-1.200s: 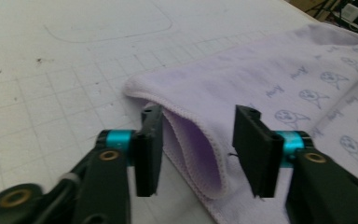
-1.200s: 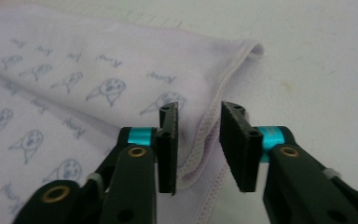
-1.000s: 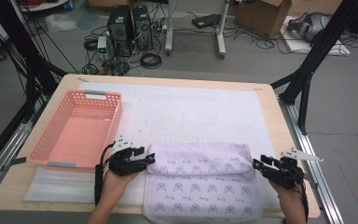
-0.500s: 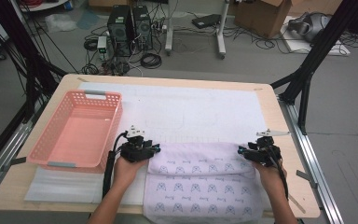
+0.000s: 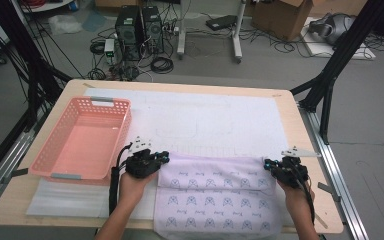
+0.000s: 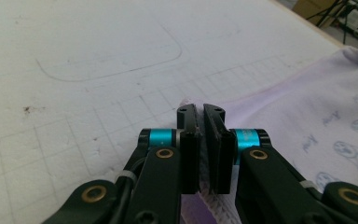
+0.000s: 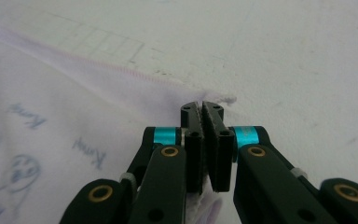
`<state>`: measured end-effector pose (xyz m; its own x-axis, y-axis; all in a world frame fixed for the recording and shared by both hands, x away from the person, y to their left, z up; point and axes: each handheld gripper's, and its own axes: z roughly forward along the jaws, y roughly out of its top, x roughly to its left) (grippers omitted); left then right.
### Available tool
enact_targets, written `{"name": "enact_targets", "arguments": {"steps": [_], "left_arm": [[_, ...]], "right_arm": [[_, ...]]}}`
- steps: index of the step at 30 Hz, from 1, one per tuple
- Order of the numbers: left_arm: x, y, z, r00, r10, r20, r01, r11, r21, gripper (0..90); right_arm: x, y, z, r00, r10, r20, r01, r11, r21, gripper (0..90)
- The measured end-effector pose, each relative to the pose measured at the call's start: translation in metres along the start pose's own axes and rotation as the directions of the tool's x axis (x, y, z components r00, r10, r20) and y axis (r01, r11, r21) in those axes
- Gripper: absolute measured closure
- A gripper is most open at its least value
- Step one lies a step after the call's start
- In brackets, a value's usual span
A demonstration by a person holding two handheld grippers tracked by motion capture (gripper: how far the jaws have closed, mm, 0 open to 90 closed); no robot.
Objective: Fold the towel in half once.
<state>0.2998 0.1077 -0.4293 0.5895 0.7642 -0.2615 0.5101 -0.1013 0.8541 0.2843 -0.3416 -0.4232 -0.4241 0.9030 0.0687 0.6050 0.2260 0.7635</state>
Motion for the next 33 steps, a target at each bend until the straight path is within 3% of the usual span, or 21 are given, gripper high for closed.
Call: {"name": "enact_targets", "arguments": {"steps": [5, 12, 18, 25, 33], "left_arm": [[-0.011, -0.008, -0.017, 0.9994, 0.028, 0.022, -0.028, 0.9993, -0.025, 84.7], [-0.023, -0.019, -0.034, 0.9973, 0.068, 0.03, -0.067, 0.9975, -0.023, 84.5], [-0.026, -0.032, -0.05, 0.9965, 0.059, 0.06, -0.057, 0.9978, -0.035, 84.5], [-0.034, -0.042, -0.065, 0.9938, 0.072, 0.086, -0.068, 0.9965, -0.049, 84.2], [-0.039, -0.06, -0.072, 0.9897, 0.085, 0.115, -0.086, 0.9962, 0.008, 83.7]], "right_arm": [[0.01, -0.013, -0.023, 0.9994, -0.026, -0.022, 0.025, 0.998, -0.051, 86.6], [0.019, -0.025, -0.041, 0.9983, -0.043, -0.04, 0.04, 0.997, -0.06, 86.5], [0.023, -0.034, -0.054, 0.9974, -0.054, -0.049, 0.05, 0.996, -0.073, 86.5], [0.033, -0.046, -0.071, 0.9949, -0.08, -0.062, 0.076, 0.995, -0.068, 86.4], [0.039, -0.061, -0.076, 0.9916, -0.099, -0.083, 0.098, 0.995, -0.018, 86.1]]}}
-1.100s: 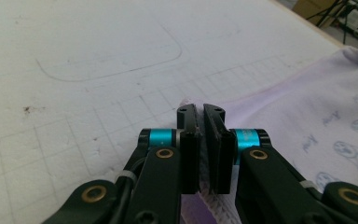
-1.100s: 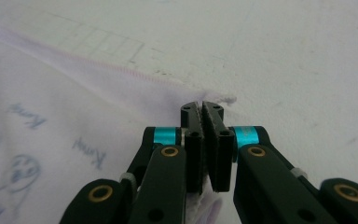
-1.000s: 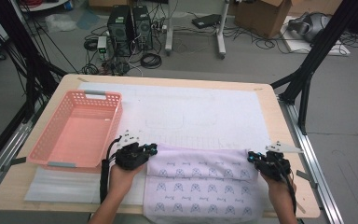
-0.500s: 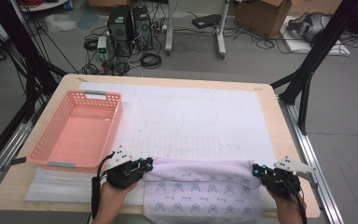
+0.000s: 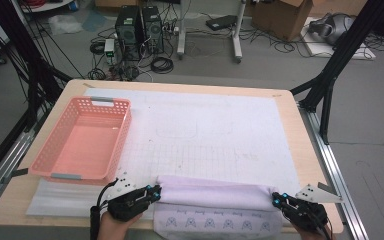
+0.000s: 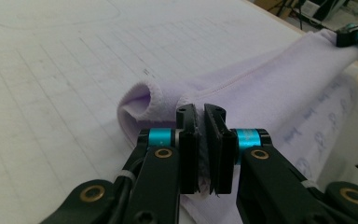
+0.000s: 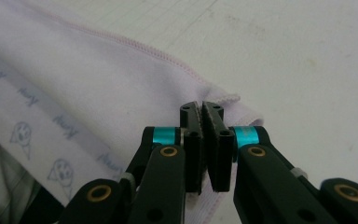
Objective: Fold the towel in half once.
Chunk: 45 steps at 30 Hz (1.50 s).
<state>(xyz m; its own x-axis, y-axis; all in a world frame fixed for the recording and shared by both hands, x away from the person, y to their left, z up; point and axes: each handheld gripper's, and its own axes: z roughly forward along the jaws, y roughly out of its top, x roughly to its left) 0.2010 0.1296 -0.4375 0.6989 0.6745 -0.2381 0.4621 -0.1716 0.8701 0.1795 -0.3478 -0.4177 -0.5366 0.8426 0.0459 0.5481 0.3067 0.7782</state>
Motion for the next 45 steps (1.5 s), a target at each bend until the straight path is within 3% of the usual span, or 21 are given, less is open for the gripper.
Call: {"name": "enact_targets", "arguments": {"steps": [3, 5, 7, 10, 12, 14, 16, 18, 22, 24, 26, 29, 30, 32, 33, 35, 36, 39, 43, 45], "left_arm": [[-0.001, -0.004, 0.001, 1.0, 0.006, -0.001, -0.006, 0.9996, 0.028, 80.9], [0.001, -0.003, 0.001, 0.9999, -0.012, -0.009, 0.012, 0.9997, 0.02, 71.6], [0.003, -0.001, 0.0, 0.9995, -0.026, -0.018, 0.026, 0.9997, 0.0, 59.6], [0.009, 0.004, -0.002, 0.999, -0.032, -0.031, 0.031, 0.9988, -0.037, 52.6], [0.016, 0.01, -0.002, 0.9977, -0.041, -0.054, 0.038, 0.9974, -0.062, 52.7], [0.023, 0.015, 0.0, 0.9973, -0.04, -0.062, 0.035, 0.9971, -0.067, 56.0], [0.029, 0.018, 0.005, 0.9969, -0.06, -0.051, 0.057, 0.9968, -0.056, 56.9], [0.035, 0.02, 0.013, 0.9954, -0.089, -0.035, 0.089, 0.996, -0.015, 55.9], [0.04, 0.015, 0.024, 0.9919, -0.121, -0.037, 0.123, 0.9916, 0.041, 50.7], [0.041, 0.013, 0.029, 0.9919, -0.119, -0.046, 0.122, 0.9901, 0.071, 46.3], [0.041, 0.012, 0.032, 0.9926, -0.112, -0.049, 0.115, 0.9901, 0.081, 44.6], [0.041, 0.012, 0.04, 0.9933, -0.104, -0.05, 0.109, 0.9878, 0.111, 41.1], [0.039, 0.013, 0.042, 0.994, -0.092, -0.059, 0.098, 0.9882, 0.118, 41.2], [0.036, 0.014, 0.047, 0.9965, -0.078, -0.031, 0.082, 0.9871, 0.138, 47.8], [0.034, 0.015, 0.048, 0.9975, -0.051, -0.048, 0.057, 0.9879, 0.144, 52.0], [0.033, 0.017, 0.051, 0.9981, -0.047, -0.04, 0.053, 0.9866, 0.154, 73.7], [0.034, 0.019, 0.052, 0.9977, -0.05, -0.046, 0.057, 0.9866, 0.153, 77.7], [0.04, 0.027, 0.054, 0.9954, -0.045, -0.085, 0.056, 0.9893, 0.135, 81.5], [0.053, 0.04, 0.062, 0.986, -0.103, -0.131, 0.115, 0.9897, 0.086, 81.7], [0.061, 0.047, 0.066, 0.9818, -0.113, -0.152, 0.125, 0.9897, 0.069, 81.9]], "right_arm": [[0.0, -0.003, 0.002, 1.0, -0.001, -0.008, 0.001, 0.999, 0.036, 83.8], [0.0, -0.005, 0.003, 1.0, -0.003, -0.004, 0.003, 0.998, 0.057, 81.2], [-0.001, -0.005, 0.002, 0.9999, 0.006, -0.011, -0.006, 0.999, 0.051, 79.1], [-0.005, -0.003, -0.004, 0.9996, 0.026, -0.012, -0.026, 0.999, 0.023, 71.7], [-0.008, 0.0, -0.009, 0.999, 0.041, 0.014, -0.041, 0.999, -0.027, 69.4], [-0.014, 0.006, -0.016, 0.9975, 0.023, 0.067, -0.017, 0.995, -0.093, 70.5], [-0.022, 0.01, -0.015, 0.9952, 0.031, 0.093, -0.023, 0.996, -0.092, 70.7], [-0.03, 0.011, -0.008, 0.9931, 0.042, 0.109, -0.034, 0.997, -0.073, 70.8], [-0.042, 0.008, 0.014, 0.9959, 0.046, 0.078, -0.047, 0.999, 0.007, 66.2], [-0.044, 0.007, 0.024, 0.9983, 0.056, 0.016, -0.057, 0.998, 0.036, 61.3], [-0.043, 0.008, 0.027, 0.9966, 0.066, -0.048, -0.066, 0.998, 0.017, 58.2], [-0.038, 0.008, 0.035, 0.9957, 0.035, -0.086, -0.03, 0.998, 0.058, 53.5], [-0.036, 0.008, 0.039, 0.9955, 0.021, -0.092, -0.014, 0.997, 0.076, 53.5], [-0.033, 0.007, 0.044, 0.9954, 0.005, -0.096, 0.003, 0.996, 0.085, 56.0], [-0.033, 0.007, 0.045, 0.9936, 0.008, -0.112, 0.002, 0.996, 0.089, 62.9], [-0.033, 0.007, 0.046, 0.9884, -0.01, -0.151, 0.025, 0.995, 0.093, 76.9], [-0.033, 0.008, 0.046, 0.9885, -0.027, -0.149, 0.041, 0.995, 0.093, 81.7], [-0.035, 0.012, 0.048, 0.9907, -0.027, -0.134, 0.038, 0.996, 0.079, 84.1], [-0.043, 0.021, 0.057, 0.9954, 0.002, -0.095, 0.003, 0.999, 0.051, 84.4], [-0.046, 0.029, 0.063, 0.9969, 0.008, -0.079, -0.006, 0.999, 0.036, 84.4]]}}
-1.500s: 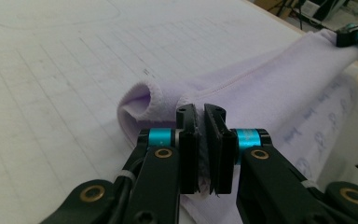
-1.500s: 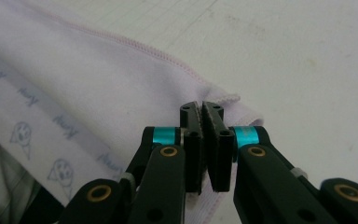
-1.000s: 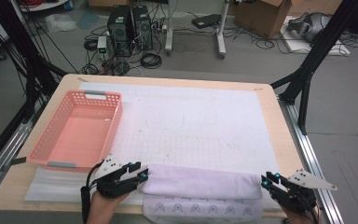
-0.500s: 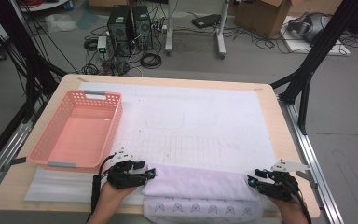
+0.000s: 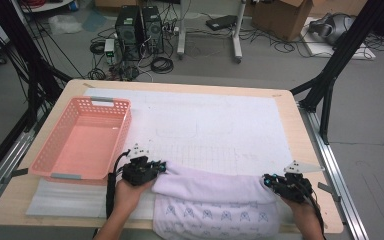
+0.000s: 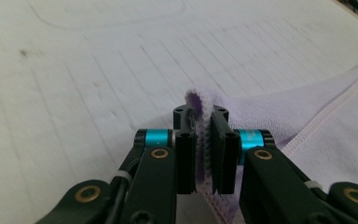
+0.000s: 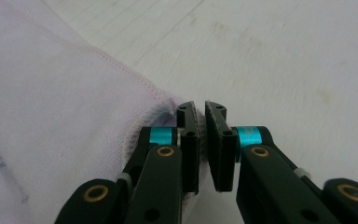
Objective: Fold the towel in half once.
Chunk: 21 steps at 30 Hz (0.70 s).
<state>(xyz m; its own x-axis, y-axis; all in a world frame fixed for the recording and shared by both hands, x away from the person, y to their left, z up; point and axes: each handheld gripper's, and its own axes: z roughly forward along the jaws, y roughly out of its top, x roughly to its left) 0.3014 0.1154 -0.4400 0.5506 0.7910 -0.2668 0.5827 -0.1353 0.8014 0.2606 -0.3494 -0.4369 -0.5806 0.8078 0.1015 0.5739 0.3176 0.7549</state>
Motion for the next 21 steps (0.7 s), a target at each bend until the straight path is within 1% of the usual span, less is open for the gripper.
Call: {"name": "enact_targets", "arguments": {"steps": [1, 2, 3, 5, 8, 9, 11, 12, 13, 14, 15, 16, 18, 20, 21], "left_arm": [[0.004, 0.005, 0.002, 0.9999, -0.013, -0.007, 0.013, 0.9999, 0.0, 81.9], [0.008, 0.011, 0.005, 0.9997, -0.009, -0.024, 0.009, 0.9999, -0.006, 81.9], [0.012, 0.016, 0.008, 0.9993, -0.02, -0.033, 0.019, 0.9997, -0.015, 81.9], [0.018, 0.026, 0.013, 0.9985, -0.014, -0.052, 0.013, 0.9999, -0.004, 81.9], [0.026, 0.04, 0.022, 0.9969, -0.01, -0.078, 0.009, 0.9999, -0.009, 81.9], [0.028, 0.044, 0.025, 0.9966, -0.014, -0.081, 0.013, 0.9998, -0.012, 81.9], [0.034, 0.052, 0.031, 0.996, -0.038, -0.08, 0.036, 0.999, -0.027, 81.8], [0.036, 0.055, 0.034, 0.9956, -0.034, -0.087, 0.032, 0.9992, -0.026, 81.8], [0.038, 0.056, 0.037, 0.9951, -0.04, -0.09, 0.035, 0.9982, -0.048, 81.7], [0.041, 0.057, 0.039, 0.9948, -0.051, -0.089, 0.046, 0.9974, -0.055, 81.7], [0.044, 0.059, 0.042, 0.9942, -0.063, -0.087, 0.059, 0.9972, -0.045, 81.7], [0.046, 0.06, 0.046, 0.9938, -0.062, -0.093, 0.058, 0.9976, -0.038, 81.7], [0.05, 0.063, 0.051, 0.9929, -0.067, -0.098, 0.063, 0.9968, -0.049, 81.7], [0.053, 0.066, 0.054, 0.9928, -0.08, -0.089, 0.074, 0.9949, -0.069, 81.7], [0.056, 0.067, 0.056, 0.993, -0.092, -0.074, 0.088, 0.9942, -0.063, 81.7]], "right_arm": [[-0.001, 0.004, 0.003, 1.0, -0.001, 0.009, 0.001, 1.0, -0.008, 84.4], [-0.003, 0.009, 0.006, 0.9998, 0.004, 0.021, -0.003, 1.0, -0.014, 84.4], [-0.006, 0.016, 0.01, 0.9995, 0.009, 0.03, -0.008, 1.0, -0.023, 84.4], [-0.011, 0.027, 0.017, 0.9989, 0.017, 0.044, -0.016, 1.0, -0.025, 84.4], [-0.021, 0.042, 0.029, 0.9977, 0.021, 0.064, -0.019, 0.999, -0.034, 84.4], [-0.024, 0.047, 0.032, 0.997, 0.031, 0.071, -0.029, 0.999, -0.034, 84.3], [-0.031, 0.056, 0.037, 0.9956, 0.038, 0.085, -0.035, 0.999, -0.037, 84.2], [-0.034, 0.06, 0.04, 0.9948, 0.042, 0.093, -0.039, 0.999, -0.033, 84.2], [-0.037, 0.064, 0.043, 0.9941, 0.046, 0.098, -0.044, 0.999, -0.032, 84.2], [-0.04, 0.068, 0.046, 0.9936, 0.043, 0.104, -0.041, 0.999, -0.025, 84.2], [-0.042, 0.071, 0.049, 0.993, 0.042, 0.11, -0.041, 0.999, -0.012, 84.2], [-0.044, 0.074, 0.053, 0.9924, 0.034, 0.118, -0.034, 0.999, -0.003, 84.2], [-0.047, 0.082, 0.06, 0.9916, 0.027, 0.126, -0.028, 1.0, 0.007, 84.2], [-0.052, 0.087, 0.065, 0.9906, 0.031, 0.133, -0.032, 0.999, 0.009, 84.1], [-0.054, 0.089, 0.068, 0.9901, 0.034, 0.137, -0.036, 0.999, 0.018, 84.2]]}}
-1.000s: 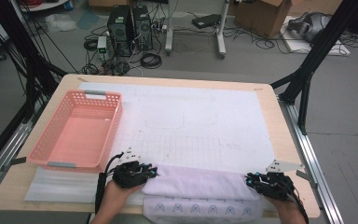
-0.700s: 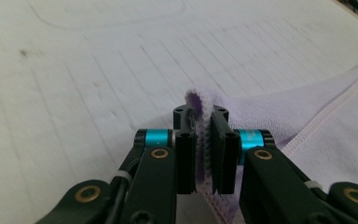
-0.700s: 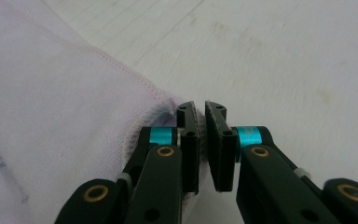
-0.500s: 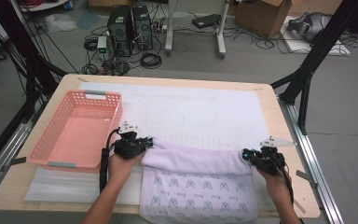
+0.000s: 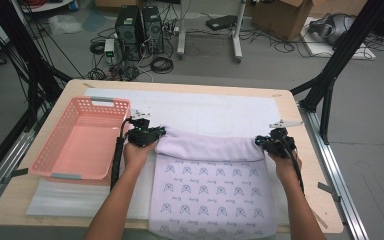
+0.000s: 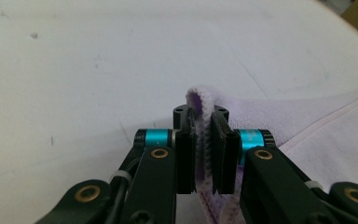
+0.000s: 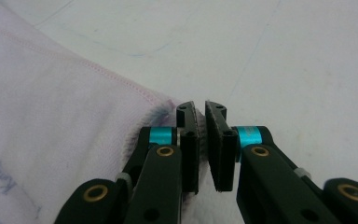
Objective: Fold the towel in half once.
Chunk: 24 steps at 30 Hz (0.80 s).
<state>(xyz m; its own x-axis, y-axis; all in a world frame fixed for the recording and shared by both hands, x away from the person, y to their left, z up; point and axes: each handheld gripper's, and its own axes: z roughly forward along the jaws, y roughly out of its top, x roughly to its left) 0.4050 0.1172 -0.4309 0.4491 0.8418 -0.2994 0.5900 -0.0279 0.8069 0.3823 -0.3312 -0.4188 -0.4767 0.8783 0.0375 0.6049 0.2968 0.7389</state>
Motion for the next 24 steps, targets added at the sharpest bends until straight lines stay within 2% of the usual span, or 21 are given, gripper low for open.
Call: {"name": "enact_targets", "arguments": {"steps": [2, 5, 7, 9, 10, 11, 12, 14, 18, 21, 24], "left_arm": [[0.003, 0.003, 0.004, 1.0, 0.002, -0.01, -0.002, 1.0, 0.006, 81.7], [0.007, 0.006, 0.009, 0.9997, -0.015, -0.021, 0.015, 0.9999, 0.0, 81.6], [0.009, 0.009, 0.01, 0.9995, -0.028, -0.016, 0.027, 0.9992, -0.03, 81.6], [0.01, 0.008, 0.01, 0.9997, -0.02, -0.017, 0.019, 0.9994, -0.029, 81.5], [0.011, 0.006, 0.01, 0.9998, -0.001, -0.022, 0.001, 1.0, -0.007, 80.9], [0.01, 0.005, 0.009, 0.9996, 0.004, -0.029, -0.004, 1.0, 0.0, 78.5], [0.01, 0.005, 0.008, 0.9994, 0.001, -0.036, 0.0, 1.0, 0.002, 72.5], [0.008, 0.006, 0.003, 0.9992, -0.002, -0.04, 0.001, 0.9997, -0.024, 59.4], [0.004, 0.007, -0.007, 0.9997, 0.019, -0.015, -0.019, 0.9993, -0.033, 55.9], [0.001, 0.004, -0.01, 0.9996, 0.026, 0.01, -0.025, 0.9989, -0.04, 53.8], [0.0, -0.002, -0.009, 0.9993, 0.033, 0.016, -0.033, 0.9995, 0.001, 49.9]], "right_arm": [[-0.004, 0.004, 0.005, 0.9998, 0.017, 0.009, -0.017, 1.0, 0.008, 84.2], [-0.007, 0.011, 0.009, 0.9991, 0.034, 0.026, -0.034, 0.999, -0.008, 84.2], [-0.009, 0.016, 0.012, 0.9983, 0.048, 0.032, -0.048, 0.999, -0.011, 84.2], [-0.009, 0.019, 0.014, 0.997, 0.062, 0.047, -0.061, 0.998, -0.008, 84.1], [-0.008, 0.02, 0.014, 0.9969, 0.06, 0.05, -0.06, 0.998, -0.011, 83.9], [-0.006, 0.021, 0.015, 0.997, 0.051, 0.059, -0.05, 0.999, -0.006, 82.7], [-0.005, 0.021, 0.016, 0.9969, 0.047, 0.063, -0.047, 0.999, -0.004, 80.1], [-0.005, 0.02, 0.016, 0.9942, 0.058, 0.09, -0.059, 0.998, 0.002, 67.8], [-0.01, 0.019, 0.009, 0.9888, 0.111, 0.099, -0.111, 0.994, -0.008, 64.1], [-0.008, 0.02, 0.001, 0.9901, 0.114, 0.083, -0.112, 0.993, -0.027, 63.9], [-0.004, 0.021, -0.003, 0.992, 0.115, 0.052, -0.113, 0.993, -0.044, 61.0]]}}
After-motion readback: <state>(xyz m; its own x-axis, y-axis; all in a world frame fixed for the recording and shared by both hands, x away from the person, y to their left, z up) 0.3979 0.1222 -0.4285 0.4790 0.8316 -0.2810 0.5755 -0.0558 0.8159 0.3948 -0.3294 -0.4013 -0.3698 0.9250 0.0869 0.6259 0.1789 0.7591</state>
